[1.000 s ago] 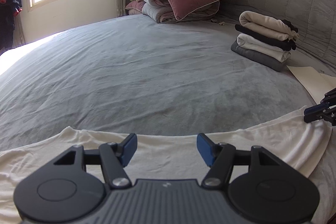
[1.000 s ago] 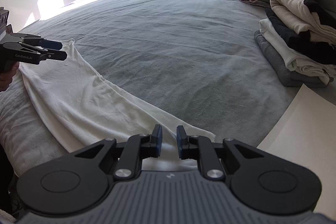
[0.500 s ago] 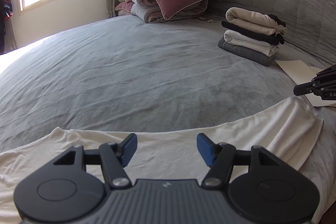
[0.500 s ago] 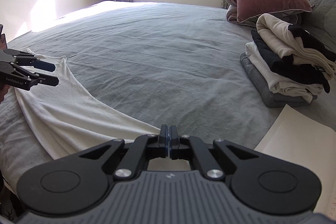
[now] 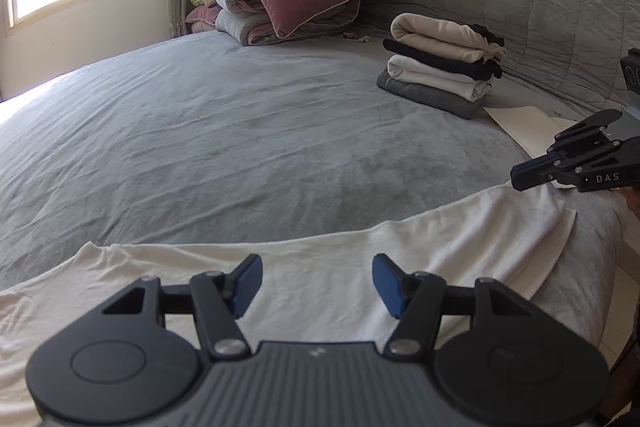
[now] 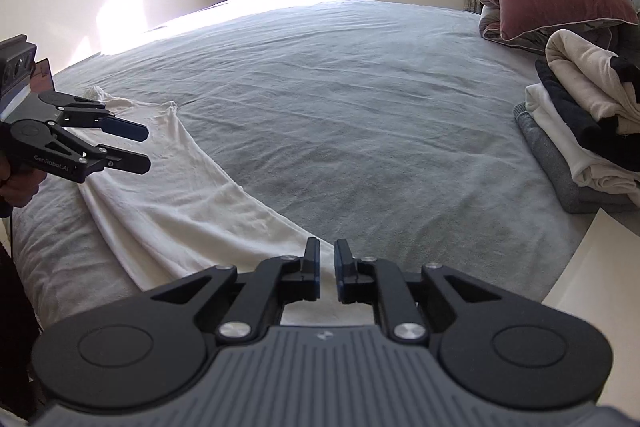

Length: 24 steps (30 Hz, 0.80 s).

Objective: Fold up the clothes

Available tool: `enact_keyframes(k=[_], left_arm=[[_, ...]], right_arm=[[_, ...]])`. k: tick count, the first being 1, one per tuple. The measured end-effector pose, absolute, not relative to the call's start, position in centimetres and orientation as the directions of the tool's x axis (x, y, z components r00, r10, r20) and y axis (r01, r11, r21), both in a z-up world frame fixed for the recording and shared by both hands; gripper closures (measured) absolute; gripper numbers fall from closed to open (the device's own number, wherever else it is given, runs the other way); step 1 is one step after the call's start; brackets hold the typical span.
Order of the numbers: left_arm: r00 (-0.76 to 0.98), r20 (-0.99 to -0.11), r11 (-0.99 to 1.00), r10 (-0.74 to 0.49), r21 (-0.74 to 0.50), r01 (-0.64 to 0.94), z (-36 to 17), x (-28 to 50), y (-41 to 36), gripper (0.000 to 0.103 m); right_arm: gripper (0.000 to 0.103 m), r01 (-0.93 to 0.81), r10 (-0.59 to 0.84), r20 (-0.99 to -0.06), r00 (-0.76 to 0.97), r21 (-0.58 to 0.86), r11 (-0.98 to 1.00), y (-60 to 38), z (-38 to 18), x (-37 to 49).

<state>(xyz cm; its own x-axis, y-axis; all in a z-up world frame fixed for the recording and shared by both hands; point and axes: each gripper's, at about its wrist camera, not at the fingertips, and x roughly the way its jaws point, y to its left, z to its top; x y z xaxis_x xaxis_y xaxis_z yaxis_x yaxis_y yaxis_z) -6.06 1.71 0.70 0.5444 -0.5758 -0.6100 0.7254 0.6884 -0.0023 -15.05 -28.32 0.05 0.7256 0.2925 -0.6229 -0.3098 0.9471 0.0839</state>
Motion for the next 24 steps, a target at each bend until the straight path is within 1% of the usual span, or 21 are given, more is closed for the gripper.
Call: enact_keyframes(k=[4, 6, 9, 12, 13, 14, 17, 21, 24], left_arm=[[0.455, -0.617, 0.585, -0.642, -0.010, 0.811, 0.6, -7.7, 1.1, 0.042], [0.400, -0.622, 0.528, -0.673, -0.024, 0.849, 0.5, -8.4, 0.8, 0.042], [0.347, -0.634, 0.473, -0.692, -0.035, 0.880, 0.3, -9.1, 0.3, 0.042], [0.340, -0.647, 0.454, -0.682, -0.011, 0.891, 0.0, -9.6, -0.2, 0.043], [0.344, -0.652, 0.453, -0.676, 0.001, 0.892, -0.2, -9.7, -0.4, 0.045], [0.348, -0.656, 0.454, -0.670, 0.009, 0.891, -0.4, -9.7, -0.5, 0.050], [0.355, -0.671, 0.459, -0.650, 0.026, 0.888, -0.7, -9.5, -0.8, 0.055], [0.353, -0.695, 0.442, -0.626, 0.056, 0.895, -1.3, -9.7, -1.1, 0.055], [0.349, -0.701, 0.432, -0.622, 0.065, 0.900, -1.4, -9.8, -1.3, 0.056]], right_arm=[[0.089, -0.454, 0.455, -0.619, 0.640, 0.174, 0.874, -26.4, 0.2, -15.7], [0.089, -0.487, 0.475, -0.628, 0.616, 0.171, 0.856, -25.4, 0.0, -15.8], [0.089, -0.521, 0.469, -0.658, 0.590, 0.134, 0.843, -24.1, -0.6, -15.9], [0.089, -0.539, 0.460, -0.679, 0.573, 0.111, 0.835, -23.1, -1.2, -15.7], [0.089, -0.543, 0.455, -0.683, 0.572, 0.101, 0.834, -22.9, -1.4, -15.8], [0.089, -0.547, 0.453, -0.686, 0.569, 0.096, 0.832, -22.7, -1.5, -15.7], [0.089, -0.553, 0.447, -0.695, 0.563, 0.085, 0.829, -22.3, -1.9, -15.3], [0.088, -0.561, 0.433, -0.704, 0.562, 0.060, 0.825, -21.8, -2.0, -15.1], [0.085, -0.569, 0.431, -0.703, 0.565, 0.047, 0.821, -21.5, -1.9, -15.0]])
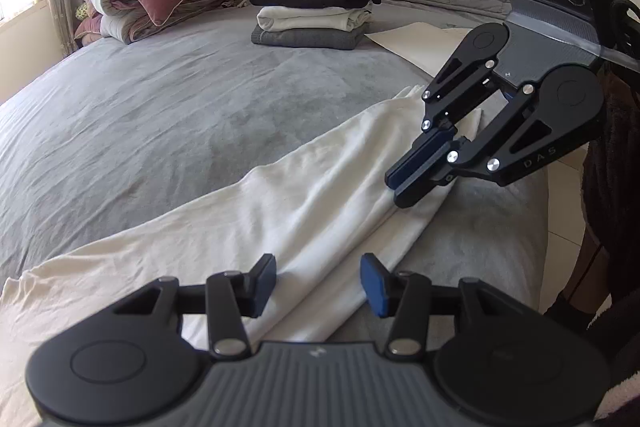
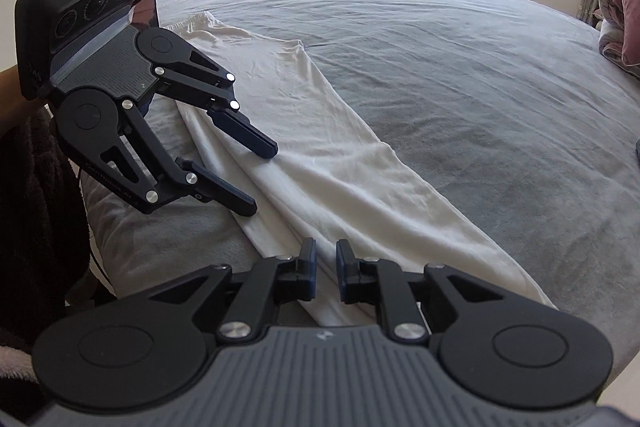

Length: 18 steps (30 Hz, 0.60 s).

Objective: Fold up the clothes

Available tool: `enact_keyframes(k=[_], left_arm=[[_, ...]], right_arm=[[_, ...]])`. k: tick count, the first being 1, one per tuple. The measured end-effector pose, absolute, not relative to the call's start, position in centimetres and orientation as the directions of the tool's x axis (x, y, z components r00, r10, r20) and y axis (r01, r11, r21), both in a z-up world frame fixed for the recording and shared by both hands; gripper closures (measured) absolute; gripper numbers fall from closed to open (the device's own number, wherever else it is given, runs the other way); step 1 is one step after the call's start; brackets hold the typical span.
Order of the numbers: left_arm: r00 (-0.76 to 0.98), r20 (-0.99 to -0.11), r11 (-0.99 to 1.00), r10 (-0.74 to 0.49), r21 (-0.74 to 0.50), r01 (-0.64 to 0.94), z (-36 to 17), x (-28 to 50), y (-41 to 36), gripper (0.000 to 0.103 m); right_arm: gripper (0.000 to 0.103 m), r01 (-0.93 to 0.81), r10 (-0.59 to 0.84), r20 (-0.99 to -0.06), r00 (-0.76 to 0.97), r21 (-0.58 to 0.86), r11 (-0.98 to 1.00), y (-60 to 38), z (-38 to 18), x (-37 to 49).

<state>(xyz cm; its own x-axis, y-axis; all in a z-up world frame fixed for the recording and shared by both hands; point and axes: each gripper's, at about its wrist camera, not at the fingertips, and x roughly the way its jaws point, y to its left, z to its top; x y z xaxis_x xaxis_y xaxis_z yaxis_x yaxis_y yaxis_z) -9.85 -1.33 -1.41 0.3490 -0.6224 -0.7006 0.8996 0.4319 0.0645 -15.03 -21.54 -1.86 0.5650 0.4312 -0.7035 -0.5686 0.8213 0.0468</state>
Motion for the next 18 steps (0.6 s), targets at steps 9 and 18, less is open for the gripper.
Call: enact_keyframes(k=[9, 18], left_arm=[[0.347, -0.698, 0.438, -0.627, 0.052, 0.897, -1.2, -9.5, -1.3, 0.081], [0.370, -0.690, 0.468, -0.622, 0.052, 0.882, -0.9, -9.2, -0.9, 0.089]], right_arm=[[0.072, -0.570, 0.445, -0.692, 0.568, 0.059, 0.819, -21.2, -1.8, -14.5], [0.100, -0.534, 0.438, -0.670, 0.599, 0.073, 0.842, -21.5, -1.5, -13.7]])
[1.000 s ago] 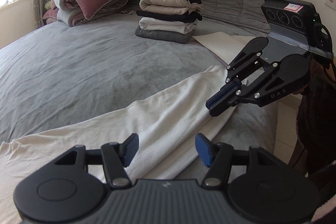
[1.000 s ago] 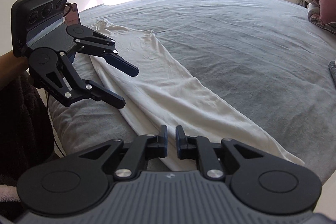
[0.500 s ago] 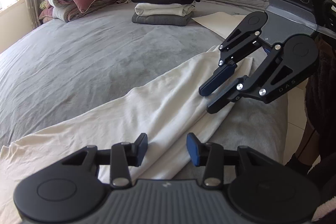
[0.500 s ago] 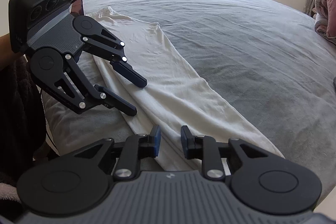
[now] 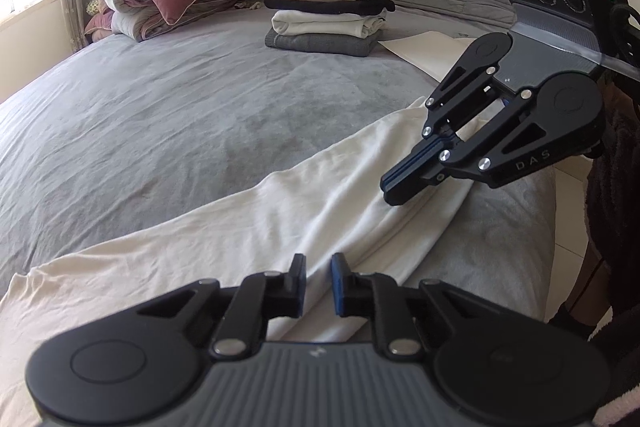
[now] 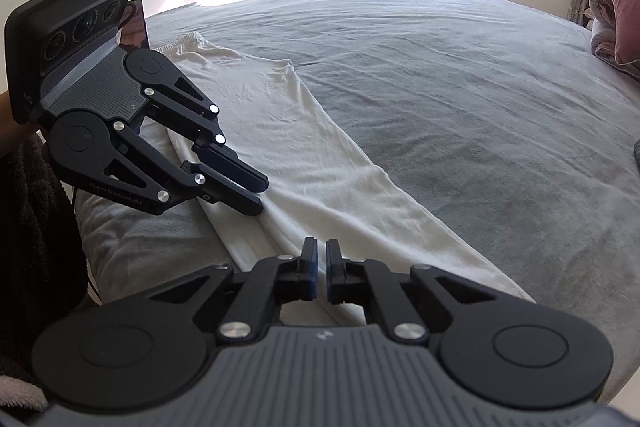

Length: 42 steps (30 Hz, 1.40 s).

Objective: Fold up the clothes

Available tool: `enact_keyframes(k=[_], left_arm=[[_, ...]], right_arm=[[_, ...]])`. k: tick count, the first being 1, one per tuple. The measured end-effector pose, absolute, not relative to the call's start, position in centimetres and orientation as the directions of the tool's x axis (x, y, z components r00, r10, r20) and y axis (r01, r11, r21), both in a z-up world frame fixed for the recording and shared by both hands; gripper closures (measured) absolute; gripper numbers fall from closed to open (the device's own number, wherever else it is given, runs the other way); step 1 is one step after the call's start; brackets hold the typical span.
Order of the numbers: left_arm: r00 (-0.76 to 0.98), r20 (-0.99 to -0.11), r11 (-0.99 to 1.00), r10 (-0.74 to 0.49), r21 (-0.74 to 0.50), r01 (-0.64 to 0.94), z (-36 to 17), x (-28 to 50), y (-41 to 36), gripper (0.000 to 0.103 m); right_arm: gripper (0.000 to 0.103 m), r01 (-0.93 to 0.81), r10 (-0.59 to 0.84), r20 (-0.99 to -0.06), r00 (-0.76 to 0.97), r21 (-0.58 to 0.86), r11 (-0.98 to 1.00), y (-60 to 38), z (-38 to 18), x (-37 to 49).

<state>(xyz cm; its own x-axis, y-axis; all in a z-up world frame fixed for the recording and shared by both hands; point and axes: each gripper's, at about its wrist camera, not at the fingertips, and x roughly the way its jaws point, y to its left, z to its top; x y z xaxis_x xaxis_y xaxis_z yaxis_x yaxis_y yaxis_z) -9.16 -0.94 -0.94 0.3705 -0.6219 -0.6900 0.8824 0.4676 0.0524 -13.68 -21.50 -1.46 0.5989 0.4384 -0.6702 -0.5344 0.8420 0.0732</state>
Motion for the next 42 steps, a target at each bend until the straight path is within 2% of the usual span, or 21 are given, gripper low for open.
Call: enact_keyframes(k=[6, 7, 8, 15, 20, 21, 23, 25, 27, 28, 29, 31, 34, 38, 42], left_arm=[[0.388, -0.690, 0.489, -0.611, 0.056, 0.871, -1.1, -8.7, -1.1, 0.090], [0.395, -0.692, 0.495, -0.605, 0.062, 0.867, -1.2, -8.6, -1.3, 0.090], [0.399, -0.693, 0.500, -0.601, 0.065, 0.864, -1.2, -8.5, -1.3, 0.090], [0.428, -0.692, 0.529, -0.581, 0.078, 0.845, -1.4, -8.0, -1.6, 0.090], [0.457, -0.691, 0.557, -0.559, 0.096, 0.825, -1.7, -7.6, -1.8, 0.090], [0.467, -0.690, 0.564, -0.553, 0.102, 0.819, -1.7, -7.5, -1.8, 0.090], [0.484, -0.690, 0.579, -0.538, 0.114, 0.807, -1.8, -7.3, -1.8, 0.090], [0.493, -0.691, 0.591, -0.528, 0.118, 0.798, -2.0, -7.0, -1.9, 0.089], [0.498, -0.691, 0.596, -0.524, 0.121, 0.794, -2.1, -6.9, -2.0, 0.089], [0.501, -0.690, 0.596, -0.522, 0.124, 0.793, -2.1, -7.0, -2.0, 0.089], [0.503, -0.690, 0.597, -0.521, 0.127, 0.792, -2.0, -7.0, -2.1, 0.089], [0.508, -0.687, 0.599, -0.519, 0.130, 0.790, -1.8, -7.0, -2.0, 0.089], [0.506, -0.670, 0.610, -0.543, 0.100, 0.786, -0.8, -7.0, -1.1, 0.087], [0.461, -0.653, 0.582, -0.601, 0.038, 0.812, 0.2, -7.6, 0.6, 0.067], [0.417, -0.643, 0.542, -0.642, 0.004, 0.840, 0.8, -8.7, 1.7, 0.064]], right_arm=[[0.099, -0.518, 0.426, -0.669, 0.609, 0.072, 0.853, -21.6, -1.2, -13.4], [0.088, -0.527, 0.435, -0.667, 0.605, 0.075, 0.847, -21.6, -1.0, -13.6], [0.086, -0.531, 0.438, -0.665, 0.604, 0.074, 0.844, -21.5, -0.9, -13.7], [0.085, -0.593, 0.510, -0.668, 0.542, 0.125, 0.795, -20.7, -1.0, -14.2], [0.084, -0.582, 0.472, -0.703, 0.532, 0.101, 0.807, -20.0, -1.9, -13.7], [0.082, -0.582, 0.467, -0.710, 0.528, 0.098, 0.807, -19.9, -2.1, -13.6], [0.065, -0.582, 0.452, -0.713, 0.536, 0.076, 0.810, -19.7, -2.5, -13.6], [0.064, -0.589, 0.443, -0.714, 0.542, 0.053, 0.806, -19.4, -2.8, -13.6], [0.067, -0.592, 0.428, -0.718, 0.550, 0.027, 0.805, -19.0, -3.1, -13.7], [0.074, -0.589, 0.424, -0.715, 0.556, 0.020, 0.808, -19.0, -3.1, -13.7], [0.088, -0.586, 0.419, -0.713, 0.563, 0.014, 0.810, -18.9, -3.2, -13.6], [0.099, -0.569, 0.416, -0.711, 0.567, 0.028, 0.822, -19.2, -3.1, -13.3], [0.102, -0.554, 0.438, -0.701, 0.564, 0.072, 0.829, -19.8, -2.7, -13.2], [0.102, -0.550, 0.492, -0.671, 0.555, 0.148, 0.822, -20.8, -1.7, -13.4], [0.103, -0.549, 0.530, -0.645, 0.551, 0.198, 0.812, -21.5, -0.8, -13.6]])
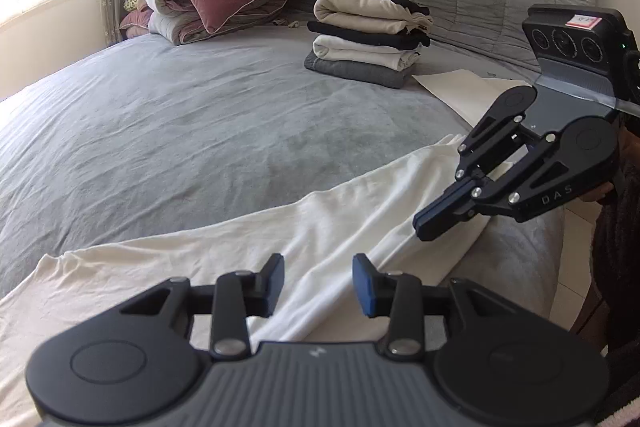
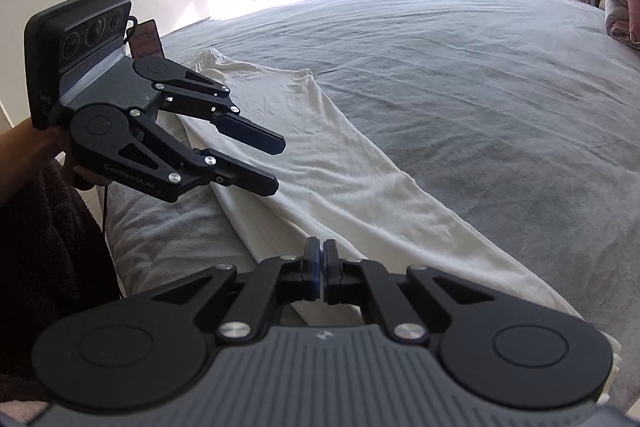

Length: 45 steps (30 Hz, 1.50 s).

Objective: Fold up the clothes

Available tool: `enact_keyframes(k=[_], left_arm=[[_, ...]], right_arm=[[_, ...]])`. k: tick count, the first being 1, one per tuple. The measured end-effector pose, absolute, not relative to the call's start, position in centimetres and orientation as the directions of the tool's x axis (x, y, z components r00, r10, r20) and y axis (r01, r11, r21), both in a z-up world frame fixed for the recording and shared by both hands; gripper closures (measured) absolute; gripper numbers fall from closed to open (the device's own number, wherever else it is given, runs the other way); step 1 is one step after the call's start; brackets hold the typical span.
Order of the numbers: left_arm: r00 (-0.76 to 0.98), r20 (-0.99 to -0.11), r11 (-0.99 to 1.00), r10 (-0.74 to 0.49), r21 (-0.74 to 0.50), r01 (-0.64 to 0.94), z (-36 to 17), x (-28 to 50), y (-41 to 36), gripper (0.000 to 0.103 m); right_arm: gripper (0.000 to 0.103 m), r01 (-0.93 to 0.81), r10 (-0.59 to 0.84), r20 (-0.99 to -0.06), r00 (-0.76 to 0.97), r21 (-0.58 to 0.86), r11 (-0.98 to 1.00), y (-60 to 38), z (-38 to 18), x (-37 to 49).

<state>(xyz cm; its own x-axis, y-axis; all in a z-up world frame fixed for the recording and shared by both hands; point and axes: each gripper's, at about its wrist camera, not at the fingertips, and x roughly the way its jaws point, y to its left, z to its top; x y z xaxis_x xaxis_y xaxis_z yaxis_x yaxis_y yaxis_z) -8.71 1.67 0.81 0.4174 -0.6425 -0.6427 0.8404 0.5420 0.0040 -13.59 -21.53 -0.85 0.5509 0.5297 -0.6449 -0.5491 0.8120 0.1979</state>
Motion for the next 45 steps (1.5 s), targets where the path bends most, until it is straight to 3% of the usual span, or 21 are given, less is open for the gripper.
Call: enact_keyframes(k=[7, 19, 21, 23, 27, 36, 37, 40, 42, 43, 44, 45], left_arm=[[0.365, -0.642, 0.438, -0.674, 0.049, 0.897, 0.9, -11.6, 0.9, 0.064], [0.421, -0.584, 0.418, -0.694, 0.149, 0.896, 1.4, -12.9, -1.1, 0.065], [0.435, -0.575, 0.410, -0.692, 0.182, 0.894, 1.3, -13.2, -1.8, 0.069], [0.457, -0.568, 0.409, -0.685, 0.220, 0.886, 1.2, -13.4, -2.3, 0.084], [0.448, -0.582, 0.381, -0.679, 0.243, 0.892, 0.8, -13.6, -2.5, 0.101], [0.379, -0.689, 0.302, -0.618, 0.238, 0.923, -1.6, -14.0, -3.1, 0.102], [0.380, -0.690, 0.309, -0.616, 0.231, 0.922, -1.7, -13.8, -3.1, 0.102], [0.377, -0.675, 0.347, -0.634, 0.187, 0.919, -1.2, -13.2, -2.7, 0.102], [0.375, -0.664, 0.375, -0.647, 0.151, 0.915, -0.8, -12.7, -2.5, 0.102], [0.372, -0.662, 0.386, -0.651, 0.133, 0.913, -0.7, -12.4, -2.4, 0.102], [0.368, -0.659, 0.396, -0.656, 0.115, 0.911, -0.7, -12.1, -2.3, 0.102], [0.363, -0.657, 0.401, -0.661, 0.101, 0.911, -0.6, -11.9, -2.3, 0.102]], right_arm=[[0.103, -0.573, 0.574, -0.613, 0.542, 0.230, 0.787, -21.7, 0.4, -13.9], [0.103, -0.588, 0.607, -0.578, 0.545, 0.254, 0.768, -22.3, 1.4, -13.9], [0.103, -0.586, 0.611, -0.572, 0.547, 0.260, 0.768, -22.4, 1.6, -13.9], [0.103, -0.587, 0.619, -0.566, 0.545, 0.270, 0.763, -22.5, 1.7, -13.9], [0.103, -0.594, 0.625, -0.575, 0.527, 0.277, 0.755, -22.4, 1.4, -13.8], [0.101, -0.573, 0.564, -0.657, 0.501, 0.236, 0.785, -21.3, -0.9, -14.3], [0.091, -0.564, 0.548, -0.661, 0.513, 0.222, 0.795, -21.4, -1.0, -14.5], [0.088, -0.532, 0.496, -0.660, 0.565, 0.169, 0.830, -22.3, -0.6, -15.3], [0.079, -0.520, 0.465, -0.653, 0.598, 0.125, 0.845, -22.7, -0.5, -16.3], [0.061, -0.513, 0.445, -0.647, 0.619, 0.097, 0.853, -22.6, -0.5, -17.0], [0.052, -0.509, 0.429, -0.639, 0.638, 0.068, 0.858, -22.3, -0.5, -17.5], [0.052, -0.509, 0.417, -0.635, 0.650, 0.043, 0.859, -21.9, -0.6, -18.0]])
